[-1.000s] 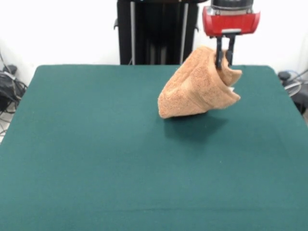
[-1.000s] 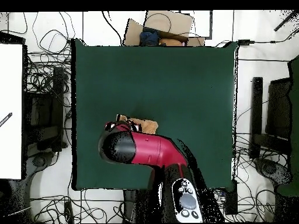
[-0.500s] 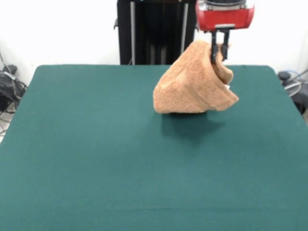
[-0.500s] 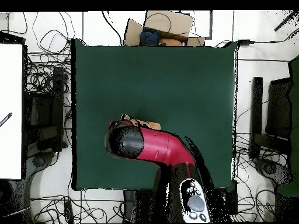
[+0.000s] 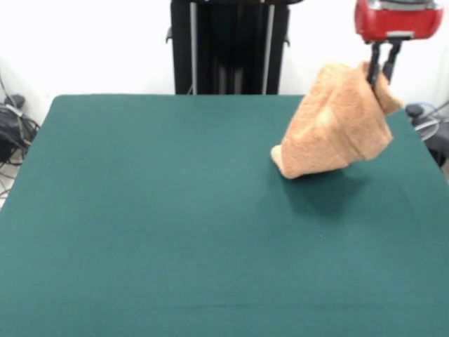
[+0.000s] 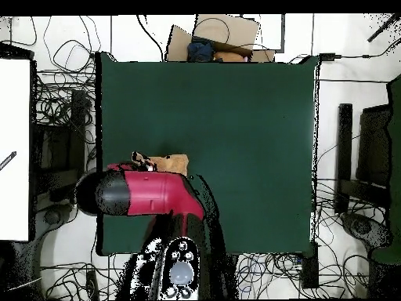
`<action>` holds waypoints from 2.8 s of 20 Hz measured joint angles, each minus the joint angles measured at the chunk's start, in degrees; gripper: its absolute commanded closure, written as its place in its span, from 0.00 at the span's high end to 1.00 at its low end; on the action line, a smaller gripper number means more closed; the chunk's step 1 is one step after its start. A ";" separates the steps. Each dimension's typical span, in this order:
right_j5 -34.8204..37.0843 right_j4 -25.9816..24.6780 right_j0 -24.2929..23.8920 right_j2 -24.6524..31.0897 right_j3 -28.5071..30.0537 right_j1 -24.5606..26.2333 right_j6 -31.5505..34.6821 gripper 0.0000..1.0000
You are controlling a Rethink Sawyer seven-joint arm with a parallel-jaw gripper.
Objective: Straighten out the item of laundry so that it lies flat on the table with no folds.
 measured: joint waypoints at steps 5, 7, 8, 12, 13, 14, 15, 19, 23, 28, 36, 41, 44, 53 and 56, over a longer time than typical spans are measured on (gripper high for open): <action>0.00 0.00 3.71 -2.27 -1.08 1.03 0.21 0.00; 0.00 0.01 4.64 -3.00 -1.21 1.31 0.21 0.00; 0.00 0.05 5.34 -3.86 -1.23 1.38 0.21 0.00; 0.00 0.29 5.81 -5.08 -1.45 1.35 0.21 0.00; 0.00 0.41 5.86 -5.33 -1.51 1.34 0.21 0.00; 0.00 0.60 5.87 -5.43 -1.58 1.35 0.21 0.00; 0.00 0.79 5.87 -5.52 -1.65 1.37 0.21 0.00; 0.00 1.97 6.49 -6.18 -2.16 1.57 0.22 0.00; 0.01 3.47 8.53 -7.85 -3.30 2.47 0.76 0.00; 0.01 5.14 11.68 -9.49 -4.89 4.14 3.11 0.00; 1.45 6.92 16.69 -12.01 -7.76 6.38 8.18 0.00; 3.50 7.57 17.44 -12.17 -8.73 6.56 9.77 0.00; 5.25 7.88 17.10 -12.15 -9.38 6.42 9.91 0.00; 6.18 10.19 8.82 -8.99 -8.14 3.67 9.91 0.00; 5.57 11.35 3.41 -5.83 -6.77 2.69 9.91 0.00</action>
